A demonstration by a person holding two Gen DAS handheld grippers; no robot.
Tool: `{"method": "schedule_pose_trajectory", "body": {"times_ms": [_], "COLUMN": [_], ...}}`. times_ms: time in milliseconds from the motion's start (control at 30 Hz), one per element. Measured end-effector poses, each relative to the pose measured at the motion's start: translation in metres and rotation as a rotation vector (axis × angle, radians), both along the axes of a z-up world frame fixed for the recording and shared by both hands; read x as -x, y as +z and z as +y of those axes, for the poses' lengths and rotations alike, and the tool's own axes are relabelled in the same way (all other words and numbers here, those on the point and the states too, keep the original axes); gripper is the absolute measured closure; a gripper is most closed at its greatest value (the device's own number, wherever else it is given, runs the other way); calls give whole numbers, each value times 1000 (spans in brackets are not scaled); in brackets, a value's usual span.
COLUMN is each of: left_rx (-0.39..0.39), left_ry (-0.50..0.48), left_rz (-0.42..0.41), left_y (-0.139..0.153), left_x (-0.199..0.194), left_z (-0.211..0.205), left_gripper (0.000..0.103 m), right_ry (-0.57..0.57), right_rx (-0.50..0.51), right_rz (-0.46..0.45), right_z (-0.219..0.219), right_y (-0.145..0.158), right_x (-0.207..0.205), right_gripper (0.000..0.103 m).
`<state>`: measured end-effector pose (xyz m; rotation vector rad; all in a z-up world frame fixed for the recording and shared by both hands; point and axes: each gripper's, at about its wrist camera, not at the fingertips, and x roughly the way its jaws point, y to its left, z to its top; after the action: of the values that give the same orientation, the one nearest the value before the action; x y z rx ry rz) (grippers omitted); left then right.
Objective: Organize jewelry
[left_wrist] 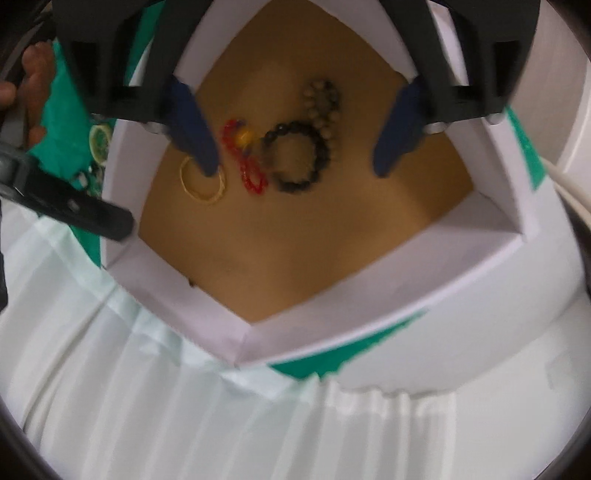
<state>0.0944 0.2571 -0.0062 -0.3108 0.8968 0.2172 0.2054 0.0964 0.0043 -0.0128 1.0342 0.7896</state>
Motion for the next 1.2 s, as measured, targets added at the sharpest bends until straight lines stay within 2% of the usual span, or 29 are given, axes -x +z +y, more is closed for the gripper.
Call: {"method": "schedule_pose_trajectory", "body": {"times_ms": [33, 167, 300, 467, 600, 733, 833, 1000, 1200], "left_rx": [-8, -24, -43, -14, -25, -52, -53, -114, -220], "left_ry": [-6, -49, -121, -260, -379, -435, -461, -497, -508], "left_rz": [-11, -64, -133, -188, -174, -103, -59, -62, -28], "left_y": [3, 20, 38, 44, 18, -25, -50, -71, -93], "left_x": [2, 10, 24, 45, 53, 49, 44, 33, 16], "left_z": [-4, -32, -73, -142, -198, -230, -247, -271, -291], "left_gripper": [15, 15, 9, 4, 3, 3, 3, 3, 3], "right_ry": [-10, -61, -142, -250, -381, -501, -578, -658, -688], "right_rx": [3, 42, 98, 185, 287, 369, 384, 398, 389], "right_rz": [-14, -96, -207, -294, -274, -246, -211, -173, -179], "right_z": [-5, -35, -77, -149, -216, -269, -303, -339, -353], "right_y": [2, 17, 31, 19, -25, -63, -83, -104, -109], "right_x": [3, 16, 33, 64, 91, 114, 128, 135, 133], "right_gripper": [29, 28, 25, 25, 25, 25, 25, 24, 18]}}
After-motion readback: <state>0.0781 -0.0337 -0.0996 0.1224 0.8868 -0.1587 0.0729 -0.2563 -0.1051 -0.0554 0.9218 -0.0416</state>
